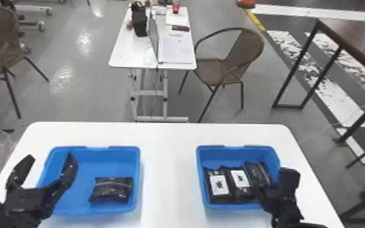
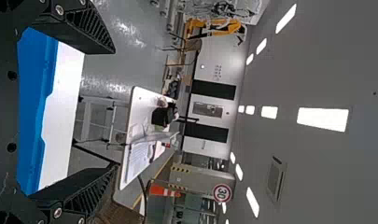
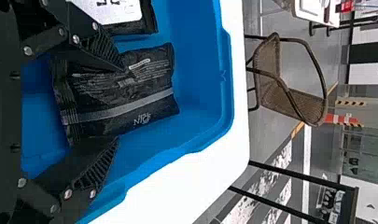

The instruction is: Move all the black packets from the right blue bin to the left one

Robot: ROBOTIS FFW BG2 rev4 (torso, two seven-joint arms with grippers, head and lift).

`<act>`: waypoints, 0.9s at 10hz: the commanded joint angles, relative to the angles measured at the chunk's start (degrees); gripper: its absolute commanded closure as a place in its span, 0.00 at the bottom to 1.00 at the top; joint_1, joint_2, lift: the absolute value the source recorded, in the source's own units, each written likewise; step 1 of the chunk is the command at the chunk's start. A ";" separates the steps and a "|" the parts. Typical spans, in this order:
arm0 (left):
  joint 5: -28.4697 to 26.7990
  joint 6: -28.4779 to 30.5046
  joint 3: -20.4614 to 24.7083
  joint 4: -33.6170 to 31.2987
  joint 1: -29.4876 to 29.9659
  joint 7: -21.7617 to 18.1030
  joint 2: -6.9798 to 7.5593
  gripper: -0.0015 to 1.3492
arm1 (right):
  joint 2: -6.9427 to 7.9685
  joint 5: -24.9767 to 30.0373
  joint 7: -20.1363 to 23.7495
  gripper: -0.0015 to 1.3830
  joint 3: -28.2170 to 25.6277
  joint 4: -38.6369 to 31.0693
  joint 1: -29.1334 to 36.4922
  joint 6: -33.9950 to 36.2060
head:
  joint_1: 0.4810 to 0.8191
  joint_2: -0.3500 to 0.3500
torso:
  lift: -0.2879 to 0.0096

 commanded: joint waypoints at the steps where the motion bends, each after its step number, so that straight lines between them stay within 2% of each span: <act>1: 0.02 -0.04 0.01 0.01 -0.04 0.00 -0.15 0.10 | -0.01 -0.04 -0.01 0.61 0.36 -0.39 -0.23 0.14 | 0.63 0.33 | 0.97; 2: 0.11 -0.13 0.01 0.01 -0.04 0.00 -0.15 0.10 | 0.25 0.14 -1.16 0.82 1.15 -1.18 -0.31 -1.00 | 0.63 0.33 | 0.97; 3: 0.19 -0.40 -0.08 0.10 -0.04 0.00 -0.15 0.10 | 0.95 0.14 -1.68 0.88 1.41 -1.79 -0.31 -2.40 | 0.63 0.34 | 0.97; 6: 0.28 -1.28 -0.17 0.18 -0.30 0.00 -0.15 0.10 | 1.48 -1.36 -1.51 0.91 2.90 -4.96 0.56 -4.86 | 0.63 0.38 | 0.97; 9: 0.81 -1.98 -0.26 0.10 -0.56 0.00 -0.15 0.10 | 1.04 -3.47 3.59 0.91 5.10 -12.34 3.90 -6.27 | 0.63 0.43 | 0.97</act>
